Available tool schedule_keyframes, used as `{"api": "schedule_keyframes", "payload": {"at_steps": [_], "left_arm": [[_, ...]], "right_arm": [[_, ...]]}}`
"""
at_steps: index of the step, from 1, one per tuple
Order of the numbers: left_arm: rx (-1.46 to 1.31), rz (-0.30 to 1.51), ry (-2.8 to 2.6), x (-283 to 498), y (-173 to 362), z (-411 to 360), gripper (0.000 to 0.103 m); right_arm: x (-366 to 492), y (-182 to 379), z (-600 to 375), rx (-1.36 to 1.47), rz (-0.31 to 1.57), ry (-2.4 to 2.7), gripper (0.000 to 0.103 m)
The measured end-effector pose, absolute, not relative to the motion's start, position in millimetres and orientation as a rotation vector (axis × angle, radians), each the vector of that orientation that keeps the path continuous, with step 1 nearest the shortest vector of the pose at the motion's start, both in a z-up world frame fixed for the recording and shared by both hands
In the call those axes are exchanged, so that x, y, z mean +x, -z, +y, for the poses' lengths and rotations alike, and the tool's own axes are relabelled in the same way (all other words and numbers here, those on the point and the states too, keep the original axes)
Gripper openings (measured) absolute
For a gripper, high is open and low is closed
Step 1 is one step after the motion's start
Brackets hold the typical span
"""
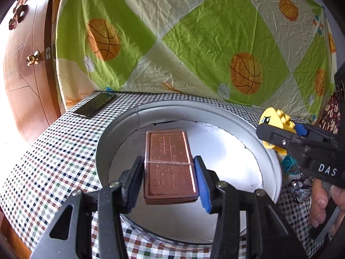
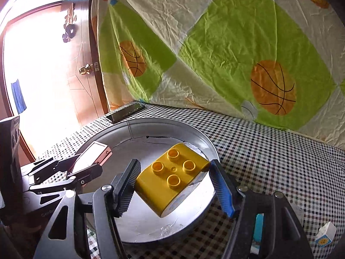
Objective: Organize rigid objects
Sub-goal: 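Lower both held objects into the tin and open both tools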
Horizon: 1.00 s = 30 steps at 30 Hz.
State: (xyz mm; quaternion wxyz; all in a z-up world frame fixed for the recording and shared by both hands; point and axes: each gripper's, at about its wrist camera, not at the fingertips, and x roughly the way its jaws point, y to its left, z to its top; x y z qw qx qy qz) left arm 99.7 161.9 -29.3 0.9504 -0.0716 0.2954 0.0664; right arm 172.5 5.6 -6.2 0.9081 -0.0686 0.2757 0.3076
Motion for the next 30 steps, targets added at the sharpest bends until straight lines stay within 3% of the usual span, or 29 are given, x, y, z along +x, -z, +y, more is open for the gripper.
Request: {"api": "schedule_keyframes", "payload": {"at_steps": [18, 24, 26, 30], "left_arm": [[-0.098, 0.795, -0.123, 157.7, 38.4, 183.3, 0.046], [-0.060, 0.782, -0.168, 159.0, 32.1, 182.2, 0.048], [-0.068, 0.777, -0.168, 155.1, 28.4, 180.9, 0.052], [-0.061, 0.702, -0.190, 136.2, 15.3, 171.6, 0.077]], "right_arm": [[230.2, 39.4, 39.1, -0.210, 0.718, -0.612, 0.068], [228.5, 34.1, 35.2, -0.193, 0.686, -0.595, 0.081], [226.7, 30.9, 31.2, -0.172, 0.684, -0.599, 0.081], [211.6, 15.2, 10.0, -0.127, 0.646, -0.585, 0.081]]}}
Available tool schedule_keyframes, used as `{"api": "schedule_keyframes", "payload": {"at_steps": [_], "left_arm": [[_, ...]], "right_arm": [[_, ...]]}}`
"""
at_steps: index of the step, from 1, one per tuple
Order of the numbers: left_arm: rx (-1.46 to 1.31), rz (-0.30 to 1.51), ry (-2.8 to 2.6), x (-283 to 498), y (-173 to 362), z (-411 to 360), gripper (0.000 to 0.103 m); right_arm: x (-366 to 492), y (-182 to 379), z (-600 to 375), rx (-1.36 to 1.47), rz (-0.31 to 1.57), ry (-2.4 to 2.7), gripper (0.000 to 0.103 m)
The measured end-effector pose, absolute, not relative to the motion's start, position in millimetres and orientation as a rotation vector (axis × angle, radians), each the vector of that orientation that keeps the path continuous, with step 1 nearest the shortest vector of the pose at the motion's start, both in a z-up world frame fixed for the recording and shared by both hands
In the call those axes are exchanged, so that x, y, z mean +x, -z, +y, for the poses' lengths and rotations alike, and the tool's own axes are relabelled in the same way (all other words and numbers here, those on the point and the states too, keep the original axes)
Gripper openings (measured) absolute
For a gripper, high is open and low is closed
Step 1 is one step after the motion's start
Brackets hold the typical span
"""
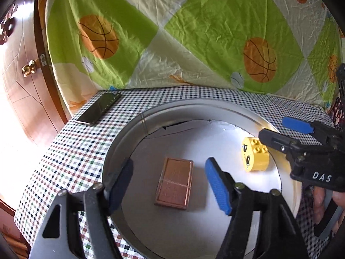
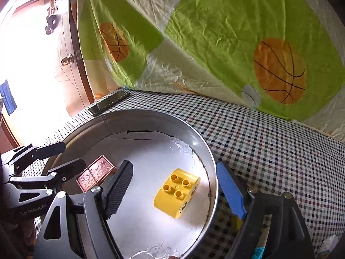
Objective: Organize rigid objects
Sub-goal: 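Lower both held objects into the tin and open both tools, then withdraw both tools from the tin back toward the remaining objects, then grasp patterned pouch with left tool while right tool grasps white square block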
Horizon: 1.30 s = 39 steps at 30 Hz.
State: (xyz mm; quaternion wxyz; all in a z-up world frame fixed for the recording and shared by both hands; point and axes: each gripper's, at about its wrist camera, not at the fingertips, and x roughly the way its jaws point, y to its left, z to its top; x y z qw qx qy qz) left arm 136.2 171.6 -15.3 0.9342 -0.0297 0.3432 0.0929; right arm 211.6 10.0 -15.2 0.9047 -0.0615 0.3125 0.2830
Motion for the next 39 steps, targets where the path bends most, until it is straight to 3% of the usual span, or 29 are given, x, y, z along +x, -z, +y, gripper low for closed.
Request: {"api": "schedule_keyframes", "payload": {"at_steps": [7, 18, 23, 39], "left_arm": [[-0.072, 0.573, -0.141, 90.9, -0.9, 127.9, 0.089], [-0.090, 0.567, 0.047, 62.6, 17.2, 35.4, 0.089], [-0.030, 0.581, 0.050, 63.2, 27.8, 5.2, 0.096], [-0.013, 0.610, 0.047, 59.3, 40.9, -6.7, 0.097]], "right_arm": [[162.3, -13.6, -71.1, -0.096, 0.549, -0.555, 0.082], [107.4, 19.9, -220.1, -0.004, 0.576, -0.252, 0.082], [101.2, 43.0, -222.6, -0.041, 0.632, -0.293, 0.082], [94.5, 73.0, -199.5, -0.169, 0.728, -0.385, 0.082]]}}
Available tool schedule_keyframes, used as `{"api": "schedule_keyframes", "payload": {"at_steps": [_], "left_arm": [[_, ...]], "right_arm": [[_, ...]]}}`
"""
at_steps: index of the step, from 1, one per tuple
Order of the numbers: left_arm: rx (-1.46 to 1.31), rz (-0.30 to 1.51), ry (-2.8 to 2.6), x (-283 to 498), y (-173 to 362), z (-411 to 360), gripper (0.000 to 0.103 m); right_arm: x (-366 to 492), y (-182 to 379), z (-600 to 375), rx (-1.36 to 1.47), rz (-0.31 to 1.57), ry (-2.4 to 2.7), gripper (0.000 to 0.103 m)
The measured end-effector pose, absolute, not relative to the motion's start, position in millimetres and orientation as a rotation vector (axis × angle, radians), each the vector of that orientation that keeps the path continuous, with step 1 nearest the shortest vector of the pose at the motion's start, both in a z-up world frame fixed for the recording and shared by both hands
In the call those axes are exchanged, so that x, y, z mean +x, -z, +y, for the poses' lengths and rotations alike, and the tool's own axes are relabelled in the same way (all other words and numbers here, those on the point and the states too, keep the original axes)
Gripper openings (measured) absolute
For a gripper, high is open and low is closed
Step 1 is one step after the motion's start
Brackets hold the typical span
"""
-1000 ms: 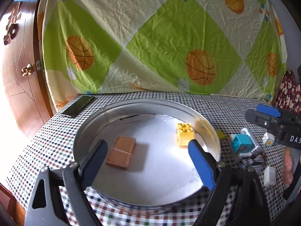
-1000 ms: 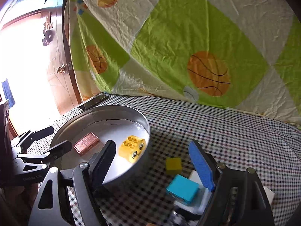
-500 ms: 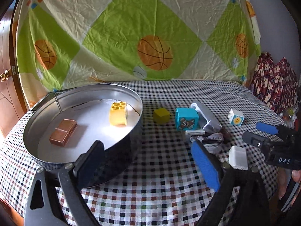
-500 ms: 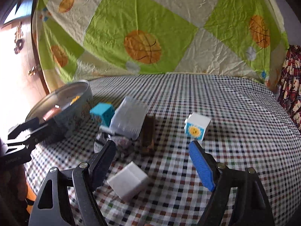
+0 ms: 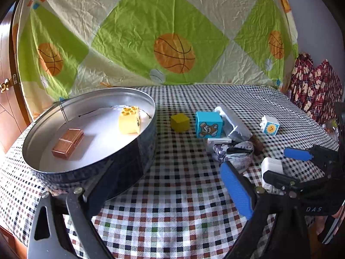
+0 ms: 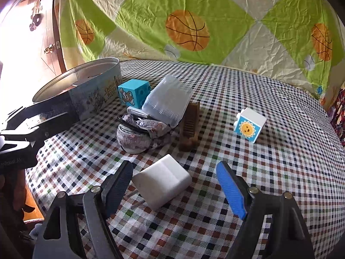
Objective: Organize rigid objects
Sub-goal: 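Grasp patterned pouch with left tool while right tool grasps white square block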
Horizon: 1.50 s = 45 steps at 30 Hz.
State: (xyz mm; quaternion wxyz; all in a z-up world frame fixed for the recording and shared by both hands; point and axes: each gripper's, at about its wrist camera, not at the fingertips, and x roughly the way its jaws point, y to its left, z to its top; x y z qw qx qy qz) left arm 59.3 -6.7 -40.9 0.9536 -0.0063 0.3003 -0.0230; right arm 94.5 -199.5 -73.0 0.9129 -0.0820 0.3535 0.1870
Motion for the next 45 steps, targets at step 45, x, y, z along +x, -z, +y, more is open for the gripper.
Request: {"api": "schedule_keyframes", "payload": {"at_steps": [45], "left_arm": [[-0.011, 0.857, 0.239, 134.8, 69.3, -93.4, 0.073]], "right_arm": [[129.7, 56.3, -262.2, 0.046, 0.694, -0.173, 0.062]]}}
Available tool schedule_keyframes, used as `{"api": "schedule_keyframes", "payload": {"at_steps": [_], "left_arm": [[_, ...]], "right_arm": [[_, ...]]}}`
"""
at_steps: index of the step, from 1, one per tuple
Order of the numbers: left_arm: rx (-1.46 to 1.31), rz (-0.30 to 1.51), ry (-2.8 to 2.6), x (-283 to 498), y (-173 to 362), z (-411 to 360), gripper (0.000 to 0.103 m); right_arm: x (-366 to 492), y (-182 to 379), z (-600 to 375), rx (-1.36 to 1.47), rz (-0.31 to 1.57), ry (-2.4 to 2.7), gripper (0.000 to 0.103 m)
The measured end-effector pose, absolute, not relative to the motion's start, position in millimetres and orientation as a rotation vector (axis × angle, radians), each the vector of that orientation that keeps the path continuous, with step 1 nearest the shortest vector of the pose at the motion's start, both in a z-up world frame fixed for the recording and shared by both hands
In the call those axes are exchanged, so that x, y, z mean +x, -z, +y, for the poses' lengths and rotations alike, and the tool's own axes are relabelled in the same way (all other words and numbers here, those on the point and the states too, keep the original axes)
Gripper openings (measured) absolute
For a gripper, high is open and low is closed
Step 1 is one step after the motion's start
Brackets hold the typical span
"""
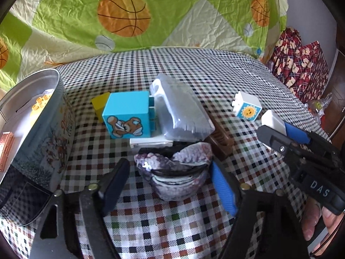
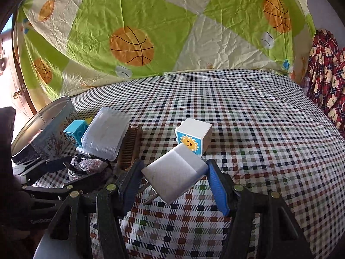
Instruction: Organize rigid objects
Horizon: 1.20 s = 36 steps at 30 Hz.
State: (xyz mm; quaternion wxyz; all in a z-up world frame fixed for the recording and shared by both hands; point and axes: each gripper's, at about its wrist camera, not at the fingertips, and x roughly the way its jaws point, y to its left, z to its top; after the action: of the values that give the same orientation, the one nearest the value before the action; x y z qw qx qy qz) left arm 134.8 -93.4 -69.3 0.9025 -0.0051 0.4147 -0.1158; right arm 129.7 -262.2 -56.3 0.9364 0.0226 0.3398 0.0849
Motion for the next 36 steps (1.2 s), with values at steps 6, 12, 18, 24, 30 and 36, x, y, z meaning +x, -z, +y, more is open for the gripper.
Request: {"api": "schedule_keyframes", "payload": {"at_steps": [6, 12, 18, 24, 30, 36], "left_arm": [[0.052, 0.841, 0.230, 130.5, 68.6, -103.0, 0.065], [0.031, 0.808, 0.232, 127.0, 64.8, -97.8, 0.064], [0.006, 0.765, 0.225, 122.3, 59.9, -91.6, 0.063], [-0.029, 0.707, 0.208, 115.8, 54.0, -83.6, 0.063], [-0.073, 0.631, 0.193, 106.4, 47.0, -72.9, 0.063], [-0.083, 0.589, 0.187, 101.1, 42.9, -70.7, 0.063]], "right_arm": [[130.4, 56.8, -261.0, 0.045, 0.698, -0.170, 0.062], [128.2, 56.5, -261.4, 0.042, 0.685, -0.166, 0.062], [122.0, 53.8, -263.6, 0.057, 0.651, -0.170, 0.062], [114.6, 48.8, -266.1, 0.079, 0.600, -0.191, 0.062], [105.1, 43.5, -268.7, 0.100, 0.533, -0.217, 0.062], [100.5, 40.8, -268.5, 0.103, 0.500, -0.220, 0.062]]}}
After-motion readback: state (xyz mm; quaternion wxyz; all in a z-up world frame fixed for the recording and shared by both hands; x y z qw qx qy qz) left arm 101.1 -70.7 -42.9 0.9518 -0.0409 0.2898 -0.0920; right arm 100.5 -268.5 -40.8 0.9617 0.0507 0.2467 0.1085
